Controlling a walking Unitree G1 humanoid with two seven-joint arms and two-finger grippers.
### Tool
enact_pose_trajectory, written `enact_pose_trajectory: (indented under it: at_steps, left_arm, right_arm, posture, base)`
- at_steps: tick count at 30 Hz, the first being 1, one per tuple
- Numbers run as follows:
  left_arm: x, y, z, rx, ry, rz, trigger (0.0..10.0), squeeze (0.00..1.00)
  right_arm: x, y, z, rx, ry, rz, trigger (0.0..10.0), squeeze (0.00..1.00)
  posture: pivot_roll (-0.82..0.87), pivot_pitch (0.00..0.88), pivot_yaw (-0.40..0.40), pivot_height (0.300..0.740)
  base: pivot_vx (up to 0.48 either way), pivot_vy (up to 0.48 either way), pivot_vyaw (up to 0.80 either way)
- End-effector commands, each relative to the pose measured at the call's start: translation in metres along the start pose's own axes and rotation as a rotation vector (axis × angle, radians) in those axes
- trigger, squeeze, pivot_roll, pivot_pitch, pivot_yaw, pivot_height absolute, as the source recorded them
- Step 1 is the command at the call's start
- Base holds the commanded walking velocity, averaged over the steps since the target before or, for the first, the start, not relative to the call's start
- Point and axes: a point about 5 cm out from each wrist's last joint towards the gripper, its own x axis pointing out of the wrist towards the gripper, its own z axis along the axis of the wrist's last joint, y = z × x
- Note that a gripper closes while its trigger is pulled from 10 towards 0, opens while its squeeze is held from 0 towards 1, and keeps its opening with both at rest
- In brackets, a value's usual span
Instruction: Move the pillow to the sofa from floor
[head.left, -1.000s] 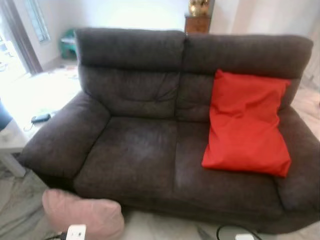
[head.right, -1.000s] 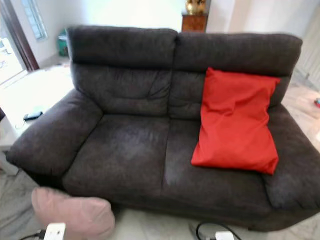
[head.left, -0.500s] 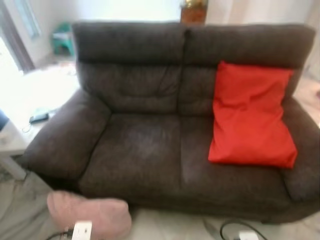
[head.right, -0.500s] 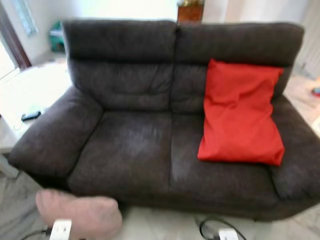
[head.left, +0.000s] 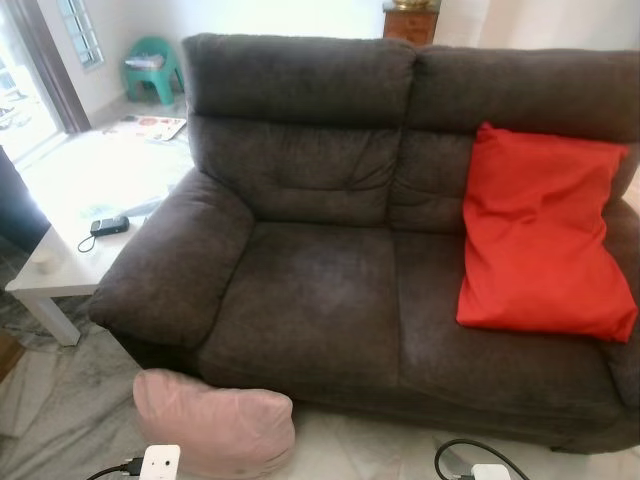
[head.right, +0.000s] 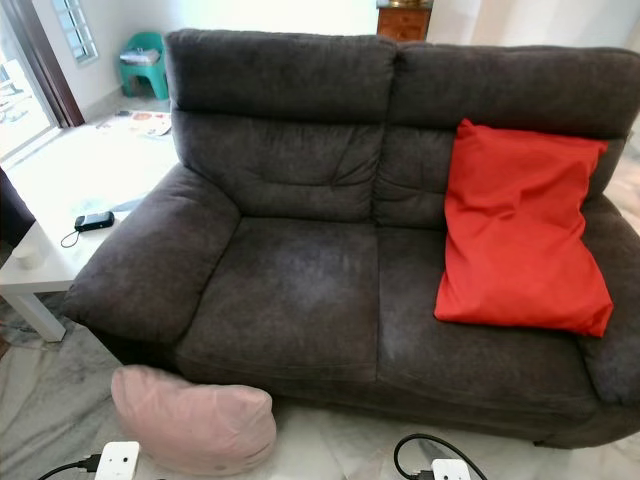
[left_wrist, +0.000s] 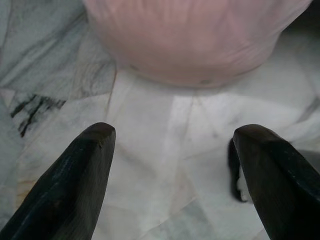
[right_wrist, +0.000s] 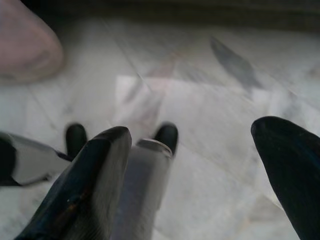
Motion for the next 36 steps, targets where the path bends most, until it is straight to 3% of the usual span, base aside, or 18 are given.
enact_pose_trajectory:
  at_steps: [1,36]
  left_arm:
    - [0.0,-0.0041,-0.0019,-0.003,0.014,-0.012,10.0,0.0]
    - [-0.0016,-0.0033,-0.0102,-0.002,0.051,-0.011,10.0,0.0]
  right_arm:
    - [-0.0011,-0.005,-0.0007,0.012,-0.006,-0.012,10.0,0.0]
    - [0.0006,0.002,0.0011,-0.028,0.004,0.012,10.0,0.0]
  posture:
    - [0.07,0.049,0.002,0.74]
    - [0.07,0.031,0.003,0.74]
  base:
    - [0.0,0.322,0.0]
    - [0.0,0.337,0.0]
